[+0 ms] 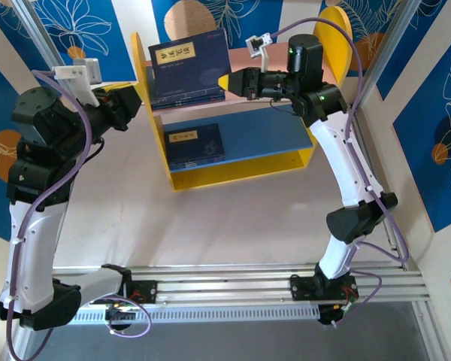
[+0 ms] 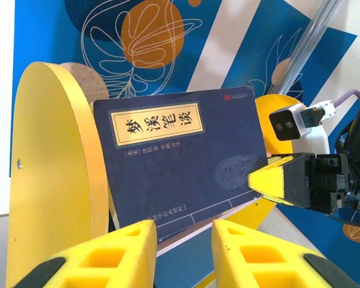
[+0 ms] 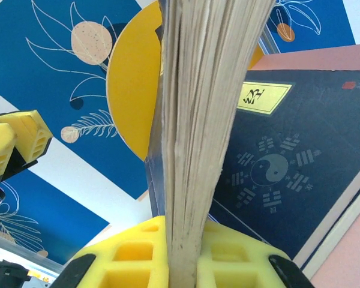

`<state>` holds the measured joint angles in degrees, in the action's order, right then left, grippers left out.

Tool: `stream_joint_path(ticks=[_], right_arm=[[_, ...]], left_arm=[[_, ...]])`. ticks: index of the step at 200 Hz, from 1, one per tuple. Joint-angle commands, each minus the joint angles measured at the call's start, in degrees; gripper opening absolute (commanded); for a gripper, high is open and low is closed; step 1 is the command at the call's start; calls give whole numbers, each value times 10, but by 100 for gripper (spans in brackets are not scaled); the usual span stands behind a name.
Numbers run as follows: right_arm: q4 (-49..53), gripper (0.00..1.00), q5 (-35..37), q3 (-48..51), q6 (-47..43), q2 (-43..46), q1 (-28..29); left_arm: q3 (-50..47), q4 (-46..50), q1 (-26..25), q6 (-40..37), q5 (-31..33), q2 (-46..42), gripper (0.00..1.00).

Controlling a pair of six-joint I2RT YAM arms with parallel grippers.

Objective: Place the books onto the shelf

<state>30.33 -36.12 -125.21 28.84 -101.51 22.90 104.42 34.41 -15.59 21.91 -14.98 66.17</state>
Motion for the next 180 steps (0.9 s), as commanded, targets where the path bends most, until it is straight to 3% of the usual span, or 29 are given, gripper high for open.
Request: stream_joint_path(ticks=[1, 94, 111, 124, 141, 180], right_arm=[[-5, 6, -20, -32, 0, -11, 4], [19, 7, -31, -79, 0, -53, 18], [37, 13, -29, -100, -5, -64, 18], [52, 24, -24, -116, -9, -72, 18], [57, 31, -22, -127, -10, -78, 18], [68, 33, -13, -145, -13, -90, 21]], left_arm=[[12, 5, 3, -13, 4, -2, 30], [1, 3, 3, -20, 9, 0, 30], [-1, 3, 3, -21, 10, 1, 30], [-1, 2, 3, -20, 10, 1, 30], [-1, 1, 3, -20, 9, 2, 31], [-1, 1, 3, -20, 8, 2, 31]])
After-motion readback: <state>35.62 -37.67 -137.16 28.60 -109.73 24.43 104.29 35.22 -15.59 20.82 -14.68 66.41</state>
